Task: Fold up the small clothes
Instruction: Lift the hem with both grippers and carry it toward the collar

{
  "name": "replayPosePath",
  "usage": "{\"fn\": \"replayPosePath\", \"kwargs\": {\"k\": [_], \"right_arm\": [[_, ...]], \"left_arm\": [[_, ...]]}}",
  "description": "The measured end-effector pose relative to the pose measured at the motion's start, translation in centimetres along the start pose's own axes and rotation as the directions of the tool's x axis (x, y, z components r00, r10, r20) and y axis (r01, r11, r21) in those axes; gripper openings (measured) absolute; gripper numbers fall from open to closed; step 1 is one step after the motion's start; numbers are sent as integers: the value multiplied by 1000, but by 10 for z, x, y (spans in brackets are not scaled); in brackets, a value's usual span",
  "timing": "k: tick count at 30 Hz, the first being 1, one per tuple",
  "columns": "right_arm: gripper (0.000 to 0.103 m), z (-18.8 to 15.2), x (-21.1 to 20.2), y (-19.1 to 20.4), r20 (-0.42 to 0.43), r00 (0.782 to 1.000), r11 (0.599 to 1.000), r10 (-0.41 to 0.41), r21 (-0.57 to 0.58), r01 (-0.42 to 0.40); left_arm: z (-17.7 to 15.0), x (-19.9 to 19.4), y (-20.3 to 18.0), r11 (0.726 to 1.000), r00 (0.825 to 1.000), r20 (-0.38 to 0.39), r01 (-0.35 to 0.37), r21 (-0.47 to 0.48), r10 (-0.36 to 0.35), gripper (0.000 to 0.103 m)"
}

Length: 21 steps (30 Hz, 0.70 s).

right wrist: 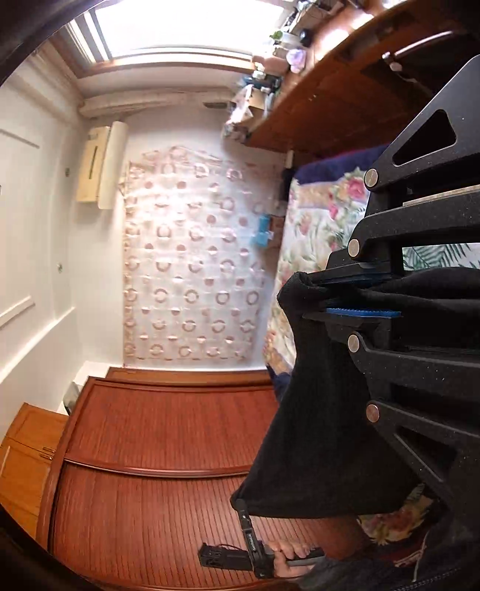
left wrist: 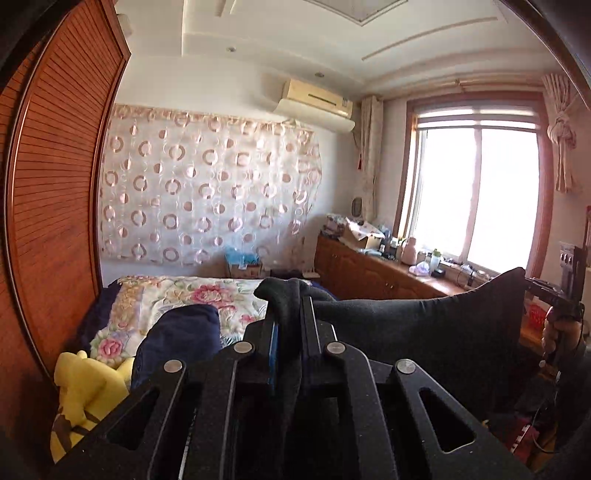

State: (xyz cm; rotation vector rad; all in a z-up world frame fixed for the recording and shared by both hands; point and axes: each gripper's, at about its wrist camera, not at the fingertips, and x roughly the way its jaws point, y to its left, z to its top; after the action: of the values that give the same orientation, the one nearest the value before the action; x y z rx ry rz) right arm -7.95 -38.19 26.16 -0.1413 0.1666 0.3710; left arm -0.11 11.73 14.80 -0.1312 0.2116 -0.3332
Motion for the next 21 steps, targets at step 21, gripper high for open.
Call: {"fn": "replayPosePath", "kwargs": {"k": [21], "right_arm": [[10,-40,-3,27,131,990,997,-58,-39,63]], "left_arm": [[39,-15,4,1000,992,127,-17,22,14,10]]}}
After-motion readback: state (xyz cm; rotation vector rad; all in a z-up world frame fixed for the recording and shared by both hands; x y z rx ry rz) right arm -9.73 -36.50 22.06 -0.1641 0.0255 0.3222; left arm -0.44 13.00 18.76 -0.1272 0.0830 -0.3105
